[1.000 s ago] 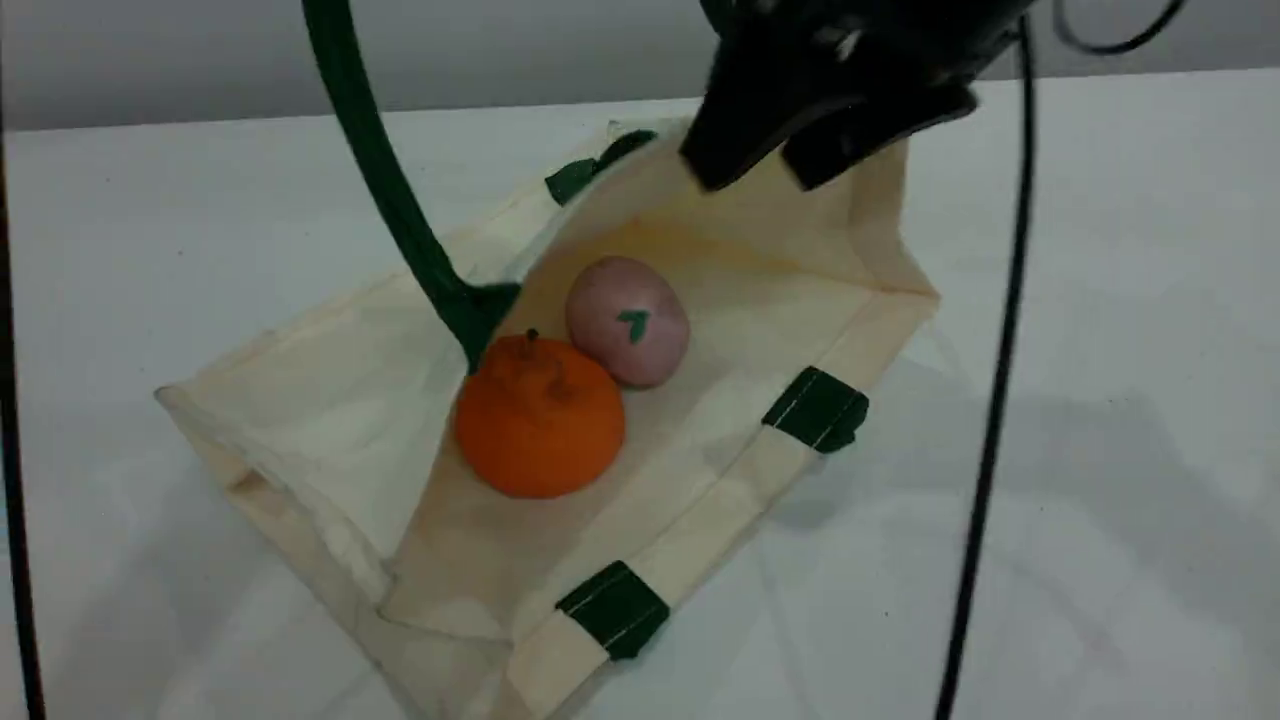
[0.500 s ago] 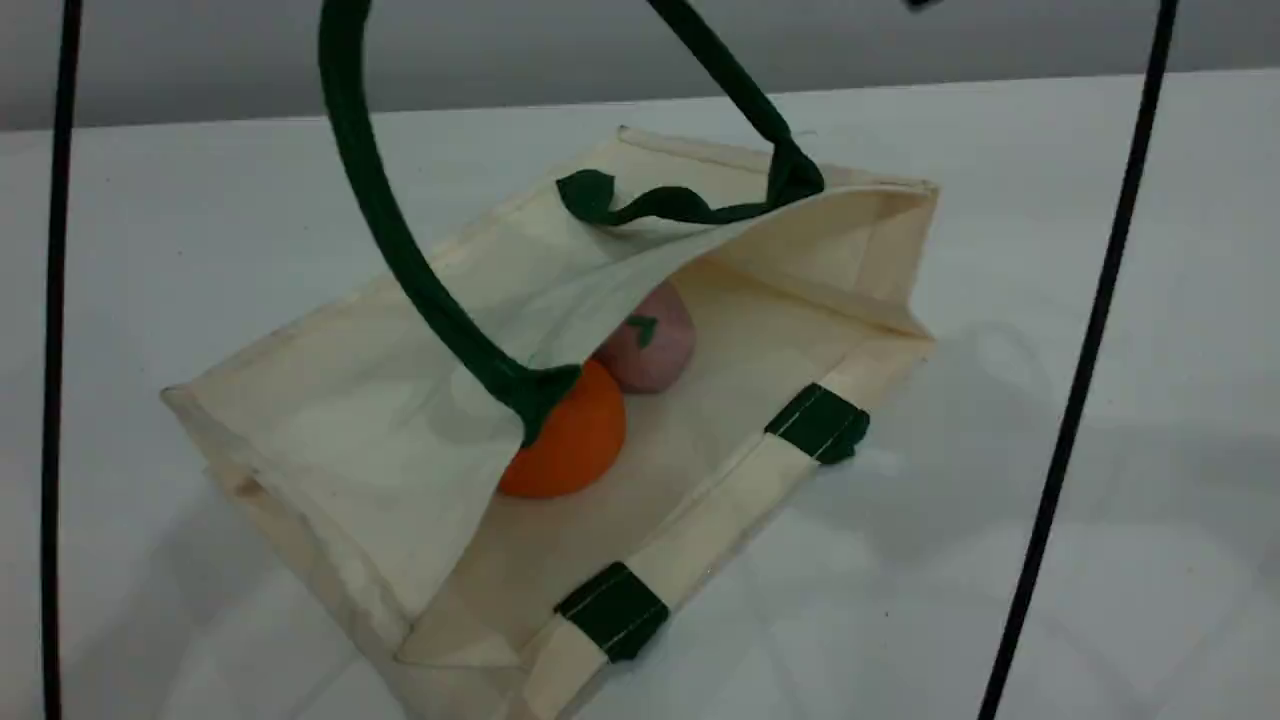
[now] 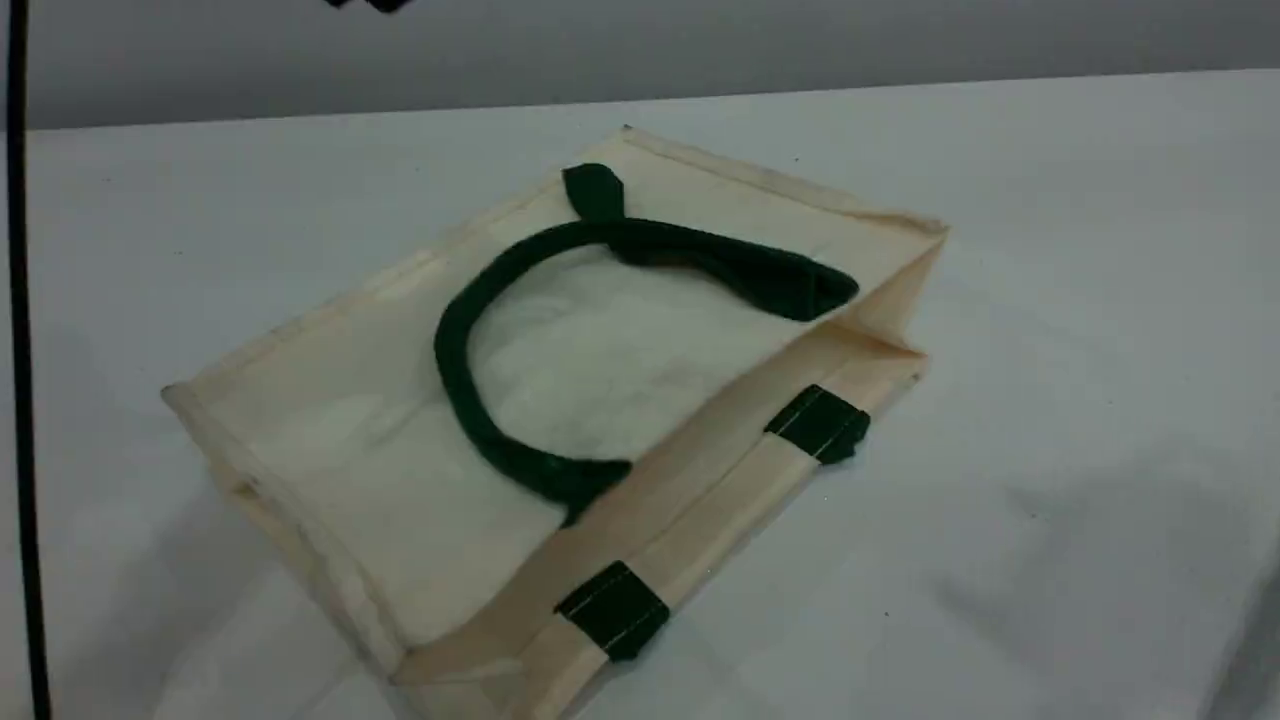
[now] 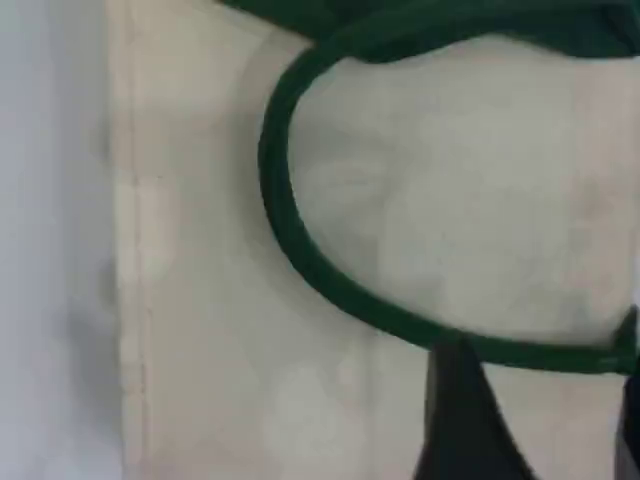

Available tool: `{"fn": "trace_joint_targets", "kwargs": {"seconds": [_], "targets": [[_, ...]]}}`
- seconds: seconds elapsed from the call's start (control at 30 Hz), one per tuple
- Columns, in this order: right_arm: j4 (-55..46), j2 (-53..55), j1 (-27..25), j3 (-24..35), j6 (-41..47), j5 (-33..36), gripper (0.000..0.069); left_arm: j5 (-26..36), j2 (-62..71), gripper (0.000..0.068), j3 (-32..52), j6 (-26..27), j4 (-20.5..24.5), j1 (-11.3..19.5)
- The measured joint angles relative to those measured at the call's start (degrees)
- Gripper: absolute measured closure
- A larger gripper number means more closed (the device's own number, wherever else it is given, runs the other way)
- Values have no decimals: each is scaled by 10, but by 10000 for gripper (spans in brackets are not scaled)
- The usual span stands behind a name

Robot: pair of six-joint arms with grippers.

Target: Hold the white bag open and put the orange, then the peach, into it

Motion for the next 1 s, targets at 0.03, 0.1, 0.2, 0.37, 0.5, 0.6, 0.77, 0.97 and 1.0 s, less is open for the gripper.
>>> {"fn": "trace_joint_targets", "kwargs": {"seconds": [0.03, 0.1, 0.2, 0.37, 0.5, 0.6, 0.77, 0.97, 1.0], "targets": [[-21, -17, 0, 0, 18, 0, 159, 0, -8, 317, 0, 0, 0, 0], [-63, -59, 0, 0, 52, 11, 159, 0, -24, 314, 0, -1, -1, 0], [-123, -116, 0, 0, 106, 37, 159, 1, -51, 314, 0, -1, -5, 0], [-227, -213, 0, 0, 204, 94, 159, 4, -100, 314, 0, -2, -6, 0], [-282, -283, 0, 14, 263, 93, 159, 6, -146, 314, 0, -16, -19, 0], [-286, -342, 0, 51, 288, 92, 159, 6, -184, 314, 0, -16, -41, 0], [-286, -440, 0, 147, 307, 91, 159, 6, -252, 314, 0, -14, -52, 0], [-296, -572, 0, 274, 306, 43, 159, 17, -330, 314, 0, -14, -50, 0], [-298, -590, 0, 292, 306, 31, 159, 17, -344, 314, 0, -14, -50, 0]]}}
